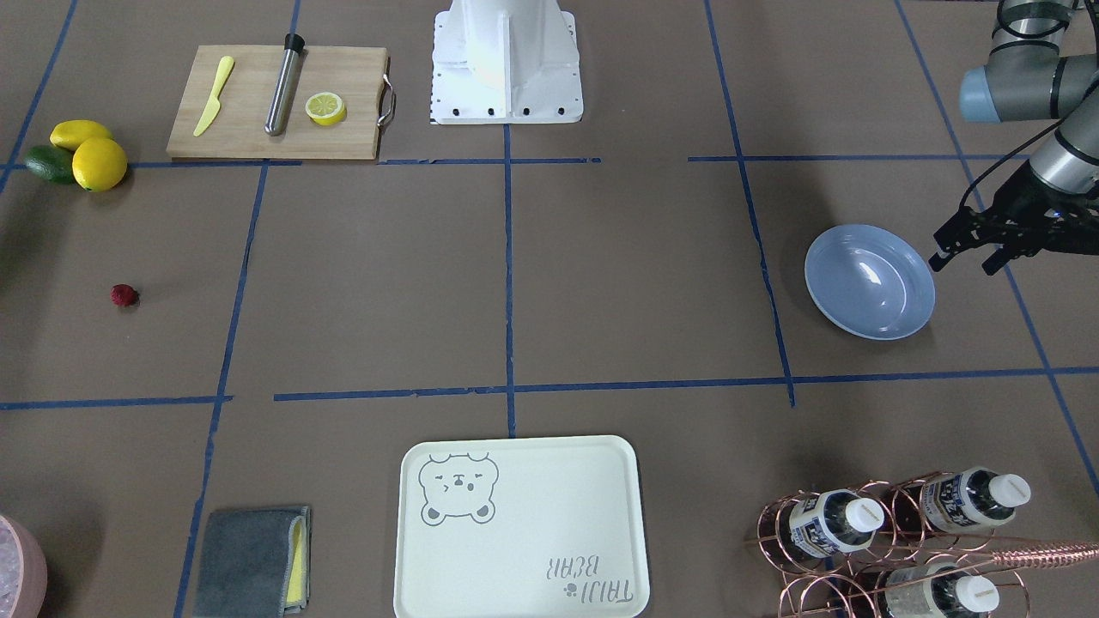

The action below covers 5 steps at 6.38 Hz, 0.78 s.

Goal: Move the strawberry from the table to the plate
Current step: 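Move the left gripper down to the rim of the light blue plate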

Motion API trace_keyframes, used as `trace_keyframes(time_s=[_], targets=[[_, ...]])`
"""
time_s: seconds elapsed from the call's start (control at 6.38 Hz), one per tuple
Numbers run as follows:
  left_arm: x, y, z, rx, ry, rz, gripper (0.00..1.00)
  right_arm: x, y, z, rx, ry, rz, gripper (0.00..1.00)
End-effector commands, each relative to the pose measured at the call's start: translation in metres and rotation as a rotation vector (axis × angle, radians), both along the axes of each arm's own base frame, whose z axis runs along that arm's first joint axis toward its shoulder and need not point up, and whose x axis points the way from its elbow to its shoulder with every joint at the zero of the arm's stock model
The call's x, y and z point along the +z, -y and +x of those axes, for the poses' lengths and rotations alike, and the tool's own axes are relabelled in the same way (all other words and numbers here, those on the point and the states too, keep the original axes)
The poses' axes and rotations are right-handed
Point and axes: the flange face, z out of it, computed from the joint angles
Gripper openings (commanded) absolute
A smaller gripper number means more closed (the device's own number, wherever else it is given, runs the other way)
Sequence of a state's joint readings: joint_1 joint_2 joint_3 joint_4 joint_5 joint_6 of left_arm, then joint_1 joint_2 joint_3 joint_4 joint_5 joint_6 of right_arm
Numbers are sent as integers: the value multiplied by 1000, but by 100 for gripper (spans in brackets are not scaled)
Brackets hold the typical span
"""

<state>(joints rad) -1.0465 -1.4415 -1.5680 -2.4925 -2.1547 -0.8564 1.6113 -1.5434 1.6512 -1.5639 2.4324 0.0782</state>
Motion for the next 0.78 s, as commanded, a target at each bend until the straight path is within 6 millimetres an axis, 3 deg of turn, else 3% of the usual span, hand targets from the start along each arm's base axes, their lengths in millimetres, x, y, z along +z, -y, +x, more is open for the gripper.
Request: trace_keyframes(time_s=[0.0,0.31,0.63], targets=[[8,-3,18,5,21,0,90,-1,0,0,-1,0,3,100],[14,-3,30,25,27,-9,76,-1,0,0,-1,0,3,100],[20,-2,40,41,35,-18,72,-5,1,0,-2,0,12,100]])
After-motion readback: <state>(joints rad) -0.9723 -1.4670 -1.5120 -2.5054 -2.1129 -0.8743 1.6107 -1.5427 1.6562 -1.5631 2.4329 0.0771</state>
